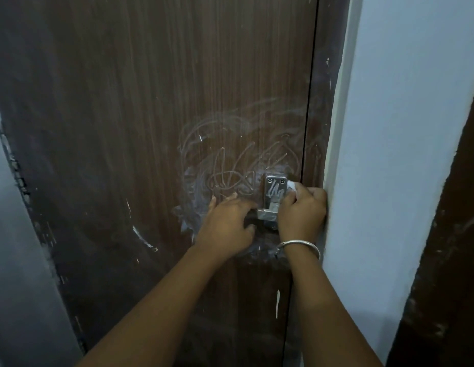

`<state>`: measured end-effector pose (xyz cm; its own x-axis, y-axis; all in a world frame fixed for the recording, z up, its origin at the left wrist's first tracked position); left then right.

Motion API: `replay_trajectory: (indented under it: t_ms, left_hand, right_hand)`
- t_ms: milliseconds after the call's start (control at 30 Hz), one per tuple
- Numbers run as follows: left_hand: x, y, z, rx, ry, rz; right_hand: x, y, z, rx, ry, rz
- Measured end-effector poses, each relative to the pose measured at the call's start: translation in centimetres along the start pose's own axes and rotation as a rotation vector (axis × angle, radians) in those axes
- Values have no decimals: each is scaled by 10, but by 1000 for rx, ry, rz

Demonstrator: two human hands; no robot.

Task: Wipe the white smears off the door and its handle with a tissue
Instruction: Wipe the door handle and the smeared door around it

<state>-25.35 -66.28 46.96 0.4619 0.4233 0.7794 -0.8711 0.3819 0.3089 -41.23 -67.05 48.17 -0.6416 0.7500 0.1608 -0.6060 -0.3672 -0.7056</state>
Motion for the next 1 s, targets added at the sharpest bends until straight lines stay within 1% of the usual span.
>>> replay_trajectory:
  t_ms: [100,300,533,667,767,933,1000]
  left_hand:
    - [-1,-1,-1,3,9,-28]
    - [2,0,1,2,1,-32]
    - [1,2,2,3,-4,-11]
    - [1,0,1,2,-3,-20]
    - [-1,0,1,6,-13,-4]
    - [0,1,1,24,-7,-25]
    - [1,1,-1,27,7,-38]
  right_hand:
    - [-2,7,-2,-40,-46,-56]
    - [2,-5,10,-35,10,61]
    - [-6,19,-10,-97,-76,3]
    - [-2,0,7,-76,-24,54]
    - [-3,-4,7,-47,-10,49]
    - [-7,33,-25,-139,-65,30]
    - [-8,35,-27,-140,-75,30]
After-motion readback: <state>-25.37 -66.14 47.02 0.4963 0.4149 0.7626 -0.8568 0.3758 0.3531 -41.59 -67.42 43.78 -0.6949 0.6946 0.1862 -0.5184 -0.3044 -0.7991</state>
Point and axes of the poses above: each hand's wrist, its own z-axis towards the middle knuckle, its own x-axis out of the back of the hand, y = z × x, the point moved 10 cm from there along z, towards the middle knuckle, and after that the axes turned 3 degrees about -z, right-handed, at the moved point
